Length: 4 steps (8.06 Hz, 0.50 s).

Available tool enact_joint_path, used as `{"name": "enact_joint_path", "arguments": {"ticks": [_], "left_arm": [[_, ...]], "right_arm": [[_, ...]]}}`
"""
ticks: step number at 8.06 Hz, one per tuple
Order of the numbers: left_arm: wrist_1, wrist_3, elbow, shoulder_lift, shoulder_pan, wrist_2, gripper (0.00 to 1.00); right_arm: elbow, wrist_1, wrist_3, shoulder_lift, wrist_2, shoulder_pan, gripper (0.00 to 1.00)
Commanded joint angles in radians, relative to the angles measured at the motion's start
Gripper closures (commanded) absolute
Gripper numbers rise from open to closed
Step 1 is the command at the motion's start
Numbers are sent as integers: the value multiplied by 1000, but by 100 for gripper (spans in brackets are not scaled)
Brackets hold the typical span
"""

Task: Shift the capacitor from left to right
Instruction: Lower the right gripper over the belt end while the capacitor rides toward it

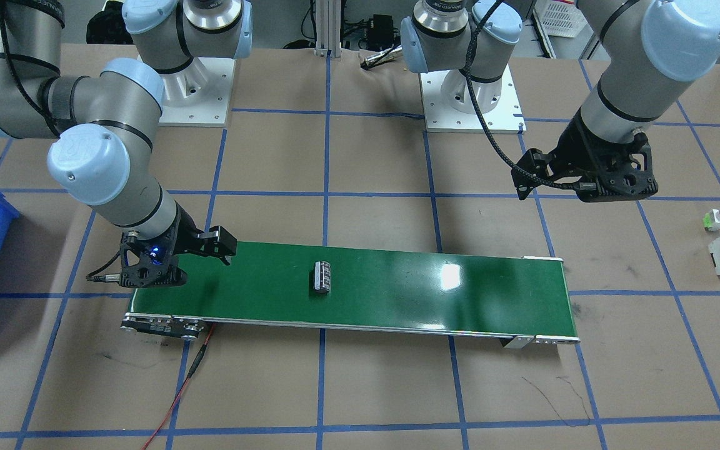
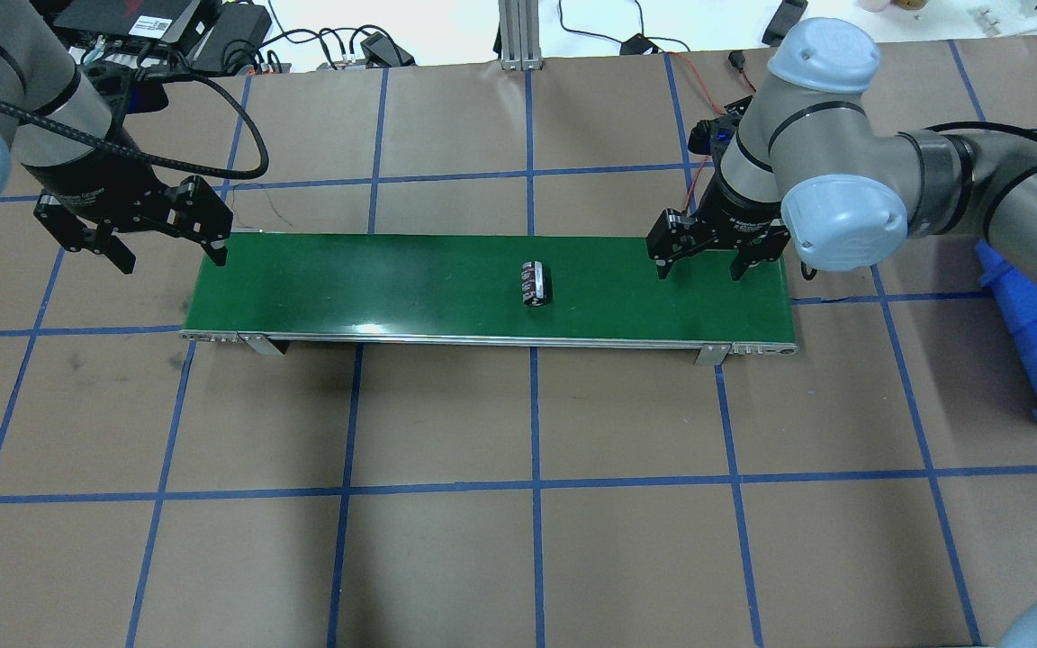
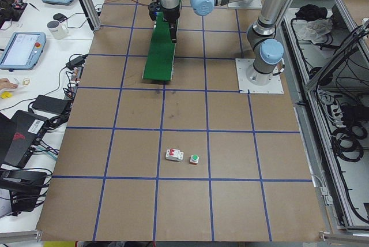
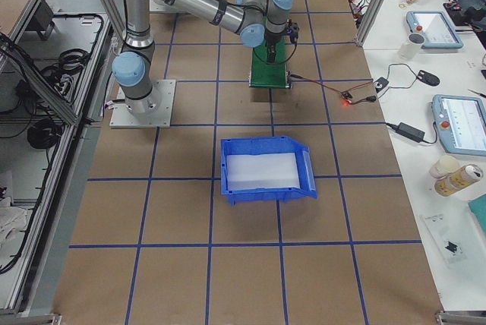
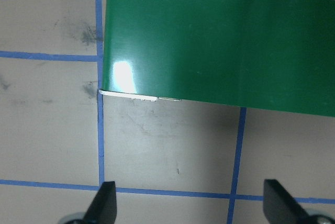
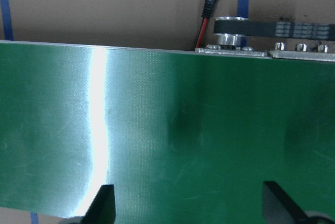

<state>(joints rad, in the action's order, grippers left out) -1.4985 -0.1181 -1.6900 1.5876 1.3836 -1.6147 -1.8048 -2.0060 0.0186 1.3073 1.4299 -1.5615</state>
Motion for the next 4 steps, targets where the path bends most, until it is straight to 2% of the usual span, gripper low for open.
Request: {"name": "enact_joint_path", "arguments": {"ticks": [1,4], "left_arm": [[1,0,1,0,0,1,0],[1,-2,0,0,2,-2,0]], "right_arm": [[-1,-2,0,-7,-2,0,3],[-1,-14,-34,-7,-26,0,5]]}}
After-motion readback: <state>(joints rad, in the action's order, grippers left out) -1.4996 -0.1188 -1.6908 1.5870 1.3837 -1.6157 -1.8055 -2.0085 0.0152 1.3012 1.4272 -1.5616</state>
